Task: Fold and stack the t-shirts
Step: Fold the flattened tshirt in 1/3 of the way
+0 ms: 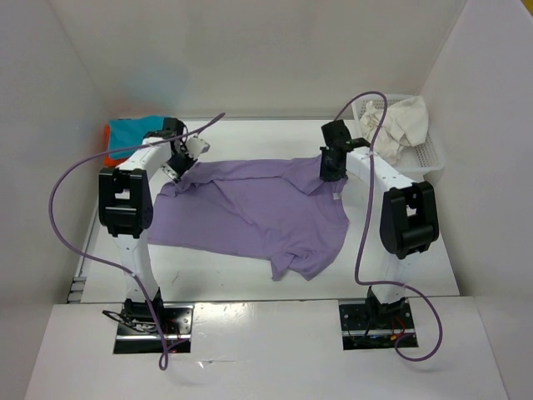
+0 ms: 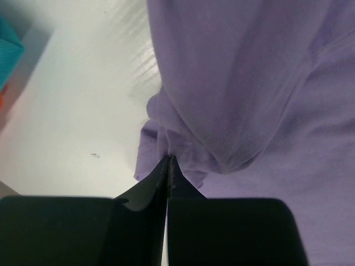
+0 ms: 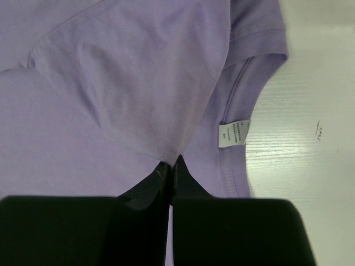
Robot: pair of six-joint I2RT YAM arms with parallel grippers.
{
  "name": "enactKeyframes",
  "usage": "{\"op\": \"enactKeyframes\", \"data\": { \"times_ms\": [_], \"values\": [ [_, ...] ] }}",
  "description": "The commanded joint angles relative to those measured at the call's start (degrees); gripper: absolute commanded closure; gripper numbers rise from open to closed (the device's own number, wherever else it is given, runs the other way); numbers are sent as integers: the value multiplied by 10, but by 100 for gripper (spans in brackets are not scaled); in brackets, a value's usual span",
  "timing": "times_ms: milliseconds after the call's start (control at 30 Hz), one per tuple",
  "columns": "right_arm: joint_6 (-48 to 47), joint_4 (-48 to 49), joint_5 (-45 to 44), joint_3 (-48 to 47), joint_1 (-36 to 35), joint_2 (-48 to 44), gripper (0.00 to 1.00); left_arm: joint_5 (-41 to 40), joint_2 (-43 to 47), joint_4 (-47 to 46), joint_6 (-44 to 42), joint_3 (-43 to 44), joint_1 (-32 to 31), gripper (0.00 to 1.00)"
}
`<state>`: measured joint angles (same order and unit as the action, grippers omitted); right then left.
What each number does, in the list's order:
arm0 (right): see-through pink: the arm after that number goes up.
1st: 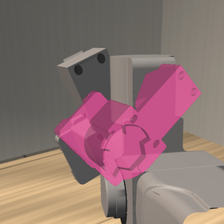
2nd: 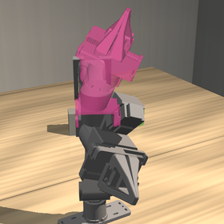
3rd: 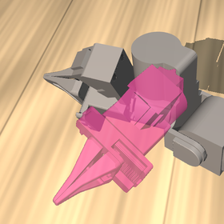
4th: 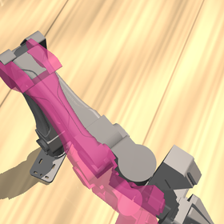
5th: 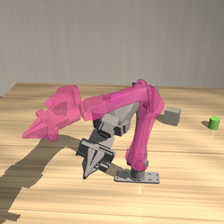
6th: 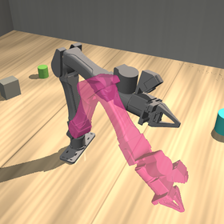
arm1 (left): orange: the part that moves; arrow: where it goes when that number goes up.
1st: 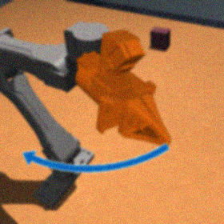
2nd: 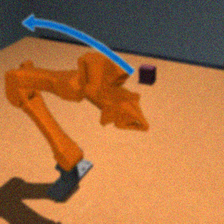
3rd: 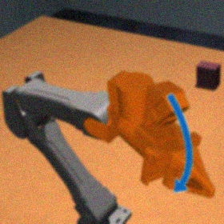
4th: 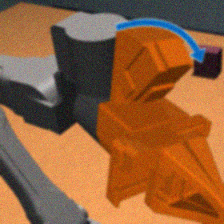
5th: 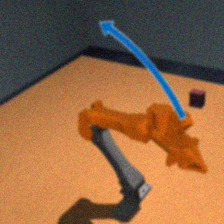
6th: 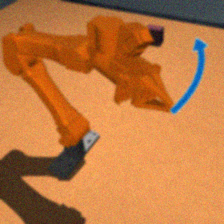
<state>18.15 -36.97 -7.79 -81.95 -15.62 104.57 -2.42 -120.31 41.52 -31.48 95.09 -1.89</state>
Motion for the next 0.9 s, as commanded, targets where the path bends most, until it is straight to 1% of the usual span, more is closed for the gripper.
{"op": "enactKeyframes", "data": {
  "times_ms": [0, 33, 100, 167, 233, 333, 400, 500, 600, 700, 800, 833, 867],
  "values": [
    [-10, -16, -28, -29, 0, -27, 100, 15, 60, -41, 16, 23, 4, 100],
    [-10, -16, -33, -51, 7, -27, 100, 9, 77, -51, 16, 32, 4, 100],
    [-15, -21, -33, -80, 25, -13, 100, 1, 83, -75, 16, 62, 4, 100],
    [-22, -28, -33, -137, 38, 3, 100, -14, 89, -93, 16, 93, 4, 100],
    [-22, -42, -33, -194, 50, 28, 100, -21, 70, -93, 16, 149, 4, 100],
    [-22, -42, -33, -246, 56, 43, 100, -26, 41, -88, 16, 226, 4, 100],
    [-27, -47, -33, -269, 56, 50, 100, -38, 35, -100, 16, 243, 4, 100],
    [-22, -47, -33, -283, 76, 64, 100, -52, 35, -132, 22, 253, 4, 100],
    [-16, -53, -33, -289, 95, 64, 100, -72, 35, -137, 14, 265, 9, 100],
    [-11, -48, -22, -284, 108, 42, 100, -73, 35, -132, 7, 265, 9, 100],
    [-11, -34, 15, -239, 108, 13, 100, -65, 47, -121, -5, 217, 9, 100],
    [-6, -27, 21, -222, 102, 6, 100, -65, 55, -133, -12, 195, 9, 100],
    [-6, -27, 29, -186, 96, -12, 100, -65, 74, -133, -12, 146, 4, 100]
  ]
}}
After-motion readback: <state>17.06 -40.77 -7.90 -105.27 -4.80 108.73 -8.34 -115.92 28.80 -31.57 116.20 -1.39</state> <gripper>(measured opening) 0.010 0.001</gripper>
